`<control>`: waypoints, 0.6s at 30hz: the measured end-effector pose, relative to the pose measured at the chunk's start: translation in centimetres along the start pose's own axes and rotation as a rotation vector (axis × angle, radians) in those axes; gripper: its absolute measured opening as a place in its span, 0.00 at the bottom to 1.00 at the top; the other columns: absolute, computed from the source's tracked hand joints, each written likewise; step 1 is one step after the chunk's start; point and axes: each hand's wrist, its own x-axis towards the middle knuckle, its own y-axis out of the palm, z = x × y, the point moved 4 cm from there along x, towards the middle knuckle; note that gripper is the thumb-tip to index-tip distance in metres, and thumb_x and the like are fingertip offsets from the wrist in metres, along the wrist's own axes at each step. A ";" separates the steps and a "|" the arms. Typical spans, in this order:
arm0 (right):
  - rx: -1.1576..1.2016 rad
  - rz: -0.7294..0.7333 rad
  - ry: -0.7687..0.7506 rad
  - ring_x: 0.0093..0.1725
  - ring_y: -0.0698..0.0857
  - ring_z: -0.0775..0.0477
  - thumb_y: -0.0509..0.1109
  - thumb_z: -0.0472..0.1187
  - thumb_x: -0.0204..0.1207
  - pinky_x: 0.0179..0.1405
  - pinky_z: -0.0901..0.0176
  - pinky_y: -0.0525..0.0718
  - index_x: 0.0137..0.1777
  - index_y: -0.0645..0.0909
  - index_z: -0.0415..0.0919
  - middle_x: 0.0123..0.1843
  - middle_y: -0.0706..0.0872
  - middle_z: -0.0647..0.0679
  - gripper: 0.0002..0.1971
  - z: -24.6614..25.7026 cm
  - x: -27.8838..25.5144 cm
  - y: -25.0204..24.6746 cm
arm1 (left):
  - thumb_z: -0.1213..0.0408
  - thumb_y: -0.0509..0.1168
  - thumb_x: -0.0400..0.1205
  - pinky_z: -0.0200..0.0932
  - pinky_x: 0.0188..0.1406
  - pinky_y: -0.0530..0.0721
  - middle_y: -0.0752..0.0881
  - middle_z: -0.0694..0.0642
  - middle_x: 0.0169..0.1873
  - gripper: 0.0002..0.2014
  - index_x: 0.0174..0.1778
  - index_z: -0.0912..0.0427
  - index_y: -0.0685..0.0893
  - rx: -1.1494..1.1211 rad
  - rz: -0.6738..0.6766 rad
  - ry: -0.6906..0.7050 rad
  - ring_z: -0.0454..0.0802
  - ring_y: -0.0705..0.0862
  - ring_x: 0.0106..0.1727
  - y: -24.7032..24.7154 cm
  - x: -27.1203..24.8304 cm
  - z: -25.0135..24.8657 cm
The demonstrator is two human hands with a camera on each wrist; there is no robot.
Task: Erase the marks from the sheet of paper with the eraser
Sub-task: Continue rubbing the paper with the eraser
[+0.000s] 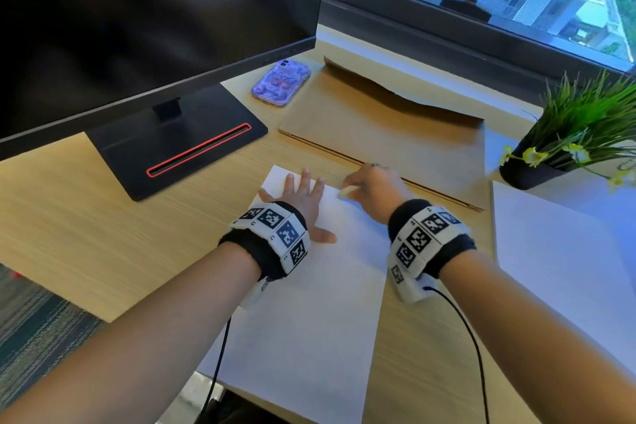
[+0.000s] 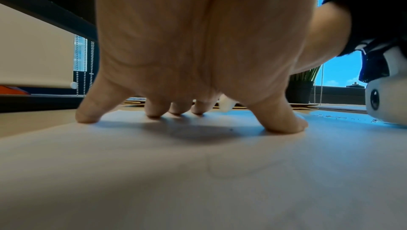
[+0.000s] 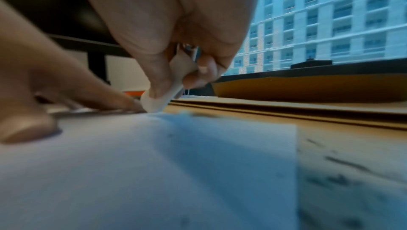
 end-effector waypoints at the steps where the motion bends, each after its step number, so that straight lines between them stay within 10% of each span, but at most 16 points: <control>1: 0.002 -0.013 -0.052 0.59 0.79 0.44 0.64 0.37 0.81 0.58 0.57 0.77 0.64 0.83 0.43 0.58 0.82 0.45 0.13 0.7 0.2 0.5 | 0.38 0.63 0.77 0.80 0.71 0.48 0.30 0.55 0.81 0.52 0.82 0.53 0.32 0.001 -0.001 0.002 0.60 0.34 0.82 0.0 0.0 0.0; 9: -0.321 0.214 -0.075 0.53 0.79 0.41 0.65 0.35 0.78 0.53 0.48 0.82 0.55 0.83 0.50 0.48 0.74 0.50 0.11 -1.3 0.3 0.4 | 0.37 0.63 0.77 0.80 0.71 0.48 0.29 0.55 0.81 0.52 0.82 0.52 0.32 0.009 0.010 -0.001 0.59 0.34 0.82 0.0 -0.2 0.1; 18: -0.322 0.139 -0.214 0.58 0.76 0.43 0.63 0.35 0.80 0.55 0.50 0.81 0.62 0.81 0.49 0.55 0.78 0.48 0.14 1.6 -0.3 0.3 | 0.37 0.62 0.77 0.80 0.72 0.50 0.31 0.54 0.81 0.51 0.82 0.52 0.33 0.020 -0.008 -0.002 0.59 0.34 0.82 -0.1 -0.2 0.2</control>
